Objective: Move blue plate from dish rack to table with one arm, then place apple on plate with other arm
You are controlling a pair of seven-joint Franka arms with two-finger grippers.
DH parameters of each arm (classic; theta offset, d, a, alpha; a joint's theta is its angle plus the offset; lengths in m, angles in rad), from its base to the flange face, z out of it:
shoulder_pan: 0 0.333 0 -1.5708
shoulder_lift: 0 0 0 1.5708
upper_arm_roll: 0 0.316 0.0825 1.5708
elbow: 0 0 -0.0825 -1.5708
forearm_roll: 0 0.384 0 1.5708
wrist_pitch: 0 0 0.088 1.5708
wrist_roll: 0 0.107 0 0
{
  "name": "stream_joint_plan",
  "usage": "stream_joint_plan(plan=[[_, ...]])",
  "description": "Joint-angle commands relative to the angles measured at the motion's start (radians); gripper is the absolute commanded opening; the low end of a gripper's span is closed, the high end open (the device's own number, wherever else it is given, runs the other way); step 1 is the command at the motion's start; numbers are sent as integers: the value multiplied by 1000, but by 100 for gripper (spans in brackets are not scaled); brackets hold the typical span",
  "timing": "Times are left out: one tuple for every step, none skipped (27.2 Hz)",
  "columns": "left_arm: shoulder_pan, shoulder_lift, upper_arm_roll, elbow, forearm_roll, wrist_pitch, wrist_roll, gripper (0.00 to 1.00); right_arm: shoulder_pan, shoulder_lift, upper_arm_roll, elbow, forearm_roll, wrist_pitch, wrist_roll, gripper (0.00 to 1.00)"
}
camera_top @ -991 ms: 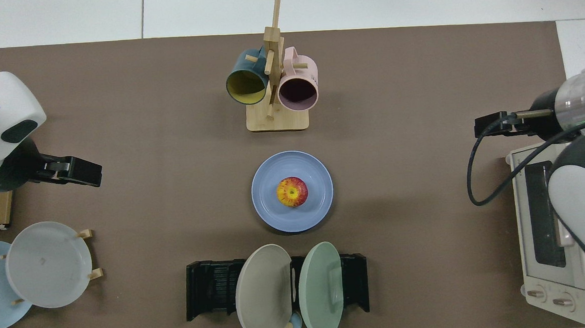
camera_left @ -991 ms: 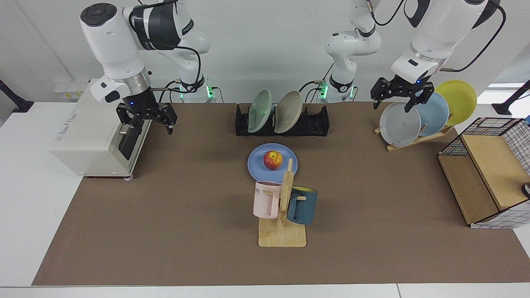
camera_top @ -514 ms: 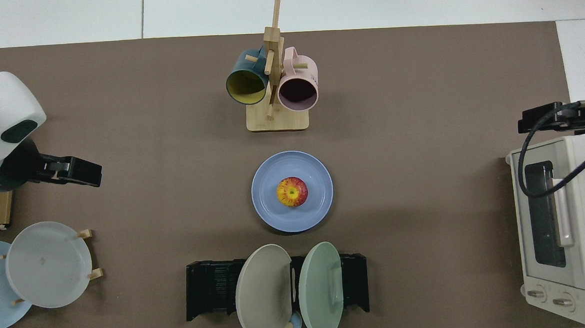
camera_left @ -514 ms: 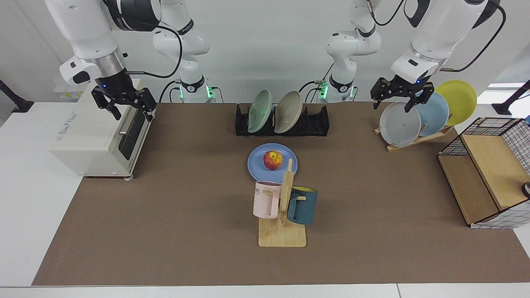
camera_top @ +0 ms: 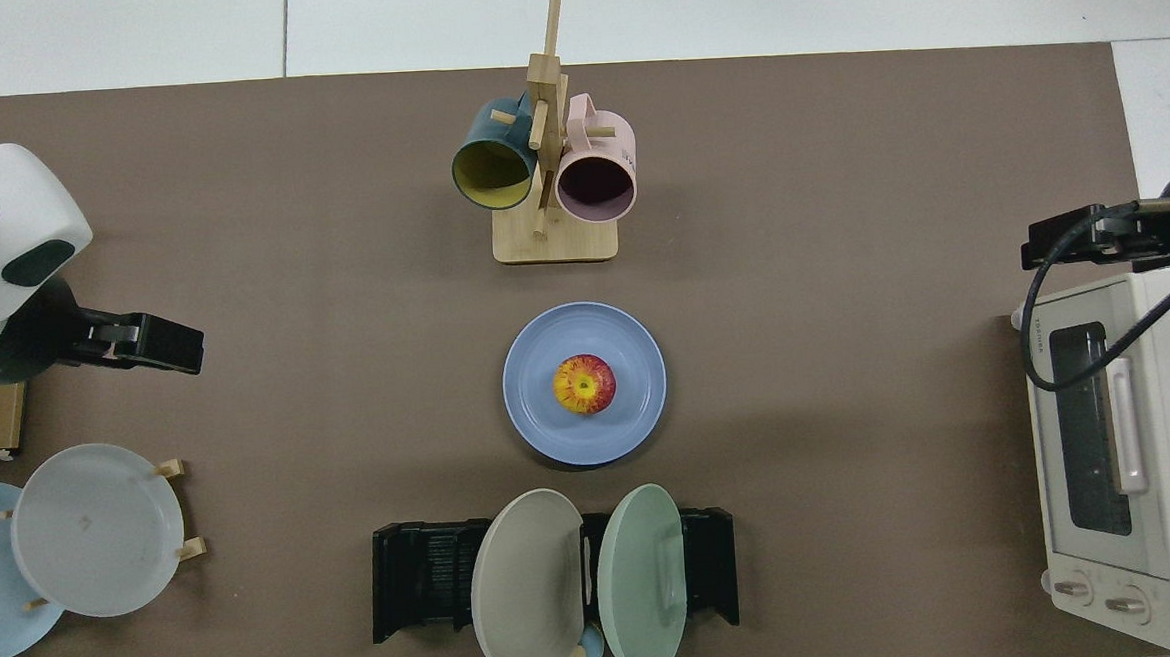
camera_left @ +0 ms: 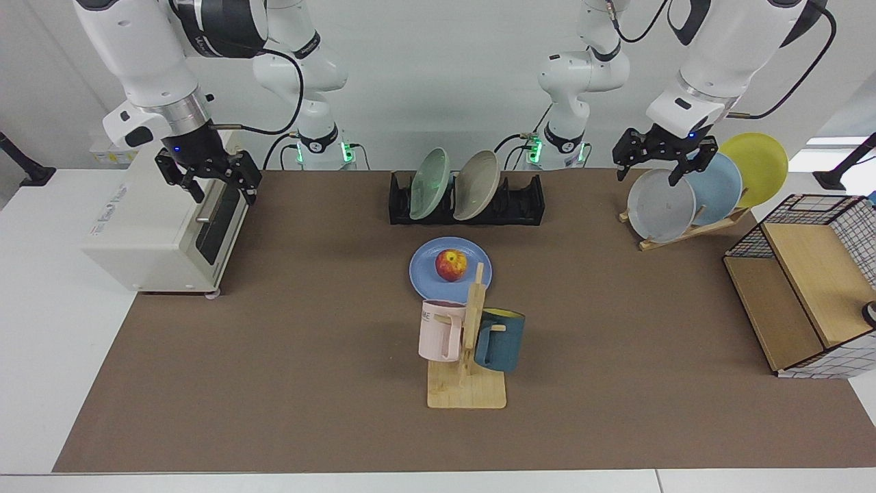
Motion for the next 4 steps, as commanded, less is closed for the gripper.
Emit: stream_joint_plan(plan=[[2, -4, -1, 12, 7, -14, -8, 100, -4, 96, 4, 133, 1, -85, 44, 100], [2, -4, -1, 12, 7, -14, -8, 100, -4, 97, 6, 139, 0, -82, 46, 100], [2, -4, -1, 12, 7, -14, -8, 100, -3, 97, 4, 136, 0, -79, 46, 100], [2, -4, -1, 12, 8, -14, -8, 100, -1, 97, 6, 136, 4, -76, 47, 100]])
